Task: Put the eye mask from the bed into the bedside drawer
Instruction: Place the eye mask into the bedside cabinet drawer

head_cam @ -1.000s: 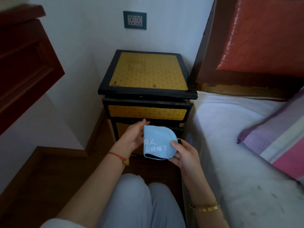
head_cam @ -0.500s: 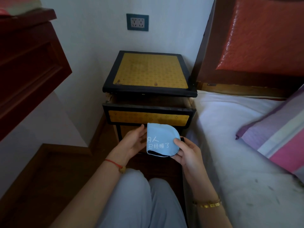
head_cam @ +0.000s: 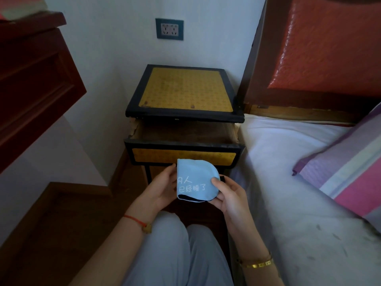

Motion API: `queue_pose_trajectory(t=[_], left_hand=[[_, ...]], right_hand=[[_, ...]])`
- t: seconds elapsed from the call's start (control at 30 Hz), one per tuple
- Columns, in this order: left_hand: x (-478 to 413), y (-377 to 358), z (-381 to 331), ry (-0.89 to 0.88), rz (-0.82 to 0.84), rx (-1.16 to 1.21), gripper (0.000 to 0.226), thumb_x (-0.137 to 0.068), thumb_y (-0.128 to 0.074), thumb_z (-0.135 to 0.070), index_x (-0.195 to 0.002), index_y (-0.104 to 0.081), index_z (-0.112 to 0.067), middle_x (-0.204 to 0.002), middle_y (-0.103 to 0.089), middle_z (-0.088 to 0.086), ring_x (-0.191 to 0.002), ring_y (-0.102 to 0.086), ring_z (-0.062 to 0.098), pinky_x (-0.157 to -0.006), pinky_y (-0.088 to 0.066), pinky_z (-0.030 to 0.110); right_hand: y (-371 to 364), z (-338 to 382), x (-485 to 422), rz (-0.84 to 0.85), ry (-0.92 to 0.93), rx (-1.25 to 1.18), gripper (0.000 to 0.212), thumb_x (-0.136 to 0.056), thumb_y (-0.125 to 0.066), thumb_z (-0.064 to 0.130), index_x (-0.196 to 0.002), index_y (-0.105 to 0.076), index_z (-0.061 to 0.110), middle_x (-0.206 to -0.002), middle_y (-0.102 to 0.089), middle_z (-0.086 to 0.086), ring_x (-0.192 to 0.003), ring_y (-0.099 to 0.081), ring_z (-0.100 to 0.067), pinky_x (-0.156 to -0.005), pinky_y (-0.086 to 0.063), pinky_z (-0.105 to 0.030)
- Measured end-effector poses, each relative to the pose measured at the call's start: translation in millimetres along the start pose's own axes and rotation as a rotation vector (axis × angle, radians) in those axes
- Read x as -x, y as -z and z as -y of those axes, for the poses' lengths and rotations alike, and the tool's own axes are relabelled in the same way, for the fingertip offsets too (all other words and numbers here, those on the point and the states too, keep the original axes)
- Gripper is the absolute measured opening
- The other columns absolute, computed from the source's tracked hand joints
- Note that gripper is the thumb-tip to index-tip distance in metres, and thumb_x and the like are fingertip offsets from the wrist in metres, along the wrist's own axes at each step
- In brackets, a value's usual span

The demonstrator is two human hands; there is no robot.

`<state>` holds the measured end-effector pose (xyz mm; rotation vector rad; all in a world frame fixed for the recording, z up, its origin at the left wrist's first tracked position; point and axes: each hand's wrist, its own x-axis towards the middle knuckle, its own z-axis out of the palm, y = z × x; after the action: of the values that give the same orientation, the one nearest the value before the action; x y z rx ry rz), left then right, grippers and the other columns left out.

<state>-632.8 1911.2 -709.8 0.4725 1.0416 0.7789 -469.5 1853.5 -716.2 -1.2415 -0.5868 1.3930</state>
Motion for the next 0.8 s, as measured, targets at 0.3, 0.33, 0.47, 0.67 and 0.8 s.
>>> queue_pose_trajectory(t=[0.3,0.33,0.47,0.67,0.8], left_hand=[[39,7,-20,-0.093,-0.066,-0.239,0.028,-0.094,-0.064,-0.037,-0.11,-0.072,-0.015,-0.096,-0.082,0.006,-0.083,-0.08,0.017,-0.063,-0.062,0.029],[43,6,-24,-0.12,-0.059,-0.28,0.027,-0.092,-0.067,-0.034,-0.111,-0.073,-0.015,-0.097,-0.083,0.005,-0.084,-0.08,0.015,-0.066,-0.062,0.028],[51,0,-48,-0.222,-0.056,-0.357,0.035,-0.087,-0.074,-0.021,-0.121,-0.071,-0.011,-0.108,-0.08,0.007,-0.093,-0.078,0.014,-0.069,-0.062,0.023],[47,-20,-100,-0.396,-0.073,-0.436,0.047,-0.085,-0.076,-0.012,-0.13,-0.064,-0.008,-0.107,-0.077,0.006,-0.078,-0.079,0.009,-0.062,-0.061,0.018],[26,-26,-126,-0.409,-0.202,-0.587,0.055,-0.084,-0.078,-0.01,-0.135,-0.059,-0.001,-0.123,-0.071,0.016,-0.092,-0.074,0.017,-0.057,-0.061,0.017]], right_hand=[[-11,11,2,0.021,0.028,-0.059,0.011,-0.088,-0.067,0.011,-0.099,-0.069,0.011,-0.094,-0.081,-0.005,-0.088,-0.077,-0.019,-0.063,-0.061,-0.027],[-13,15,2,0.026,0.041,-0.058,0.011,-0.088,-0.067,0.011,-0.099,-0.07,0.011,-0.094,-0.08,-0.005,-0.088,-0.077,-0.019,-0.063,-0.061,-0.027],[-23,38,-3,0.063,0.174,0.04,0.01,-0.089,-0.067,0.015,-0.098,-0.07,0.018,-0.095,-0.08,0.0,-0.091,-0.077,-0.016,-0.065,-0.06,-0.024],[-48,96,-42,0.03,0.369,0.533,0.022,-0.09,-0.064,0.025,-0.104,-0.07,0.008,-0.095,-0.076,-0.007,-0.081,-0.077,-0.018,-0.075,-0.063,-0.042],[-66,118,-75,-0.001,0.357,0.883,0.034,-0.087,-0.061,0.033,-0.097,-0.074,0.002,-0.09,-0.074,-0.022,-0.08,-0.068,-0.032,-0.077,-0.056,-0.043]])
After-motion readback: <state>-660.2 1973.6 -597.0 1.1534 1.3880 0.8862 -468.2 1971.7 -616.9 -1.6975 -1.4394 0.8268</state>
